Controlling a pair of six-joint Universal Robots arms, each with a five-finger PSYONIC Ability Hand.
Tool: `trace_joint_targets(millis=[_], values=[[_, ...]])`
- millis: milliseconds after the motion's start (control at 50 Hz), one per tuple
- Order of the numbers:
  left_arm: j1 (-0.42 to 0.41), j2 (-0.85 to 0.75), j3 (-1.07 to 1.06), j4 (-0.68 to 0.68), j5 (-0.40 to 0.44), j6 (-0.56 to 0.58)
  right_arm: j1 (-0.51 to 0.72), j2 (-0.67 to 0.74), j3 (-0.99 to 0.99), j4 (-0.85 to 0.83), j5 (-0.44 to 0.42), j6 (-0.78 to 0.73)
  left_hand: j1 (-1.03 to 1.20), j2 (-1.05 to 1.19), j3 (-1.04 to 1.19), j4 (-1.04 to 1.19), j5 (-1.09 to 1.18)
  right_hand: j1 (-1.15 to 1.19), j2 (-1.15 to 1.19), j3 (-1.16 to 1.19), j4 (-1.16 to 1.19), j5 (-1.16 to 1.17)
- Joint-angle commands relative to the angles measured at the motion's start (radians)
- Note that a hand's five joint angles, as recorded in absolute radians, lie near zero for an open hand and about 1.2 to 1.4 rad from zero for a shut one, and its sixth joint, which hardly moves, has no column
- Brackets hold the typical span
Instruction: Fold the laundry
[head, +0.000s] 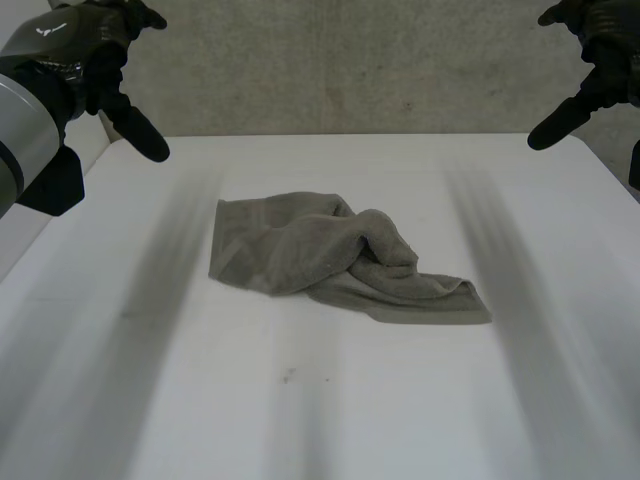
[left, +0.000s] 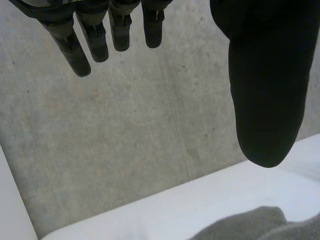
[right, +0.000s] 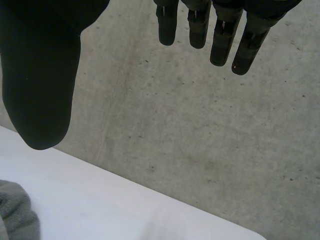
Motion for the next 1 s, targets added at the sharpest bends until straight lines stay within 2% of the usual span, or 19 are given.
trace_joint_targets(millis=[20,200,260,280,300,340,360,400,460,580,640,740,780,840,940,1000], values=[[0.002,-0.009,0.011,-0.027,0.001,0.004,-0.002,0.0,0.0,0.0,0.014,-0.006,0.008,0.019,0.018,0.018,-0.008,0.027,-0.034,-0.034,-0.056,-0.056],[0.004,-0.009,0.005,-0.023,0.003,0.004,0.0,0.0,0.0,-0.008,-0.011,-0.019,0.0,0.01,0.009,0.009,-0.017,0.027,-0.034,-0.034,-0.056,-0.056],[0.011,-0.009,-0.003,-0.017,0.006,0.004,-0.002,0.005,-0.003,-0.003,-0.026,-0.076,-0.003,0.007,0.006,0.006,-0.019,0.027,-0.034,-0.034,-0.056,-0.056],[0.016,-0.012,-0.008,-0.008,0.007,0.004,0.0,0.011,-0.006,0.006,-0.037,-0.138,-0.006,0.004,0.003,0.003,-0.022,0.027,-0.034,-0.034,-0.056,-0.056],[0.016,-0.012,-0.008,-0.007,0.007,0.004,0.0,0.011,-0.006,0.006,-0.037,-0.139,-0.006,0.004,0.003,0.003,-0.022,0.027,-0.034,-0.034,-0.056,-0.056],[0.014,-0.038,-0.024,0.025,0.01,0.006,-0.002,0.035,-0.002,0.046,-0.052,-0.304,0.0,0.01,0.009,0.009,-0.017,0.027,-0.034,-0.034,-0.056,-0.056],[0.014,-0.038,-0.024,0.025,0.01,0.006,-0.002,0.036,-0.002,0.046,-0.052,-0.305,0.0,0.01,0.009,0.009,-0.017,0.027,-0.034,-0.034,-0.056,-0.056],[0.002,-0.098,-0.038,0.064,0.035,0.009,0.0,0.063,-0.002,0.127,-0.049,-0.457,0.011,0.022,0.021,0.02,-0.005,0.027,-0.034,-0.034,-0.056,-0.056],[0.001,-0.13,-0.043,0.081,0.057,0.01,0.009,0.081,0.0,0.19,-0.054,-0.539,0.02,0.031,0.03,0.029,0.004,0.027,-0.034,-0.034,-0.056,-0.056],[-0.03,-0.299,-0.015,0.155,0.158,0.015,0.006,0.092,0.034,0.206,-0.064,-0.545,0.061,0.072,0.071,0.07,0.045,0.027,-0.034,-0.034,-0.056,-0.056],[-0.052,-0.387,0.018,0.223,0.208,0.018,0.0,0.112,0.083,0.196,-0.069,-0.544,0.155,0.166,0.165,0.164,0.139,0.027,-0.034,-0.034,-0.056,-0.056],[-0.081,-0.515,0.074,0.336,0.279,0.023,-0.002,0.151,0.176,0.146,-0.084,-0.544,0.302,0.313,0.312,0.311,0.286,0.027,-0.034,-0.034,-0.056,-0.056],[-0.087,-0.621,0.139,0.383,0.309,0.045,-0.003,0.161,0.25,0.098,-0.096,-0.544,0.32,0.33,0.329,0.329,0.303,0.027,-0.034,-0.034,-0.056,-0.056],[-0.091,-0.676,0.184,0.391,0.316,0.062,-0.005,0.163,0.284,0.069,-0.106,-0.544,0.32,0.33,0.329,0.329,0.303,0.027,-0.034,-0.034,-0.056,-0.056],[-0.111,-0.874,0.362,0.347,0.316,0.154,-0.006,0.169,0.386,-0.024,-0.127,-0.547,0.343,0.354,0.353,0.352,0.327,0.027,-0.034,-0.034,-0.056,-0.056],[-0.113,-0.905,0.391,0.333,0.313,0.173,-0.006,0.169,0.403,-0.046,-0.127,-0.549,0.343,0.354,0.353,0.352,0.327,0.027,-0.034,-0.034,-0.056,-0.056]])
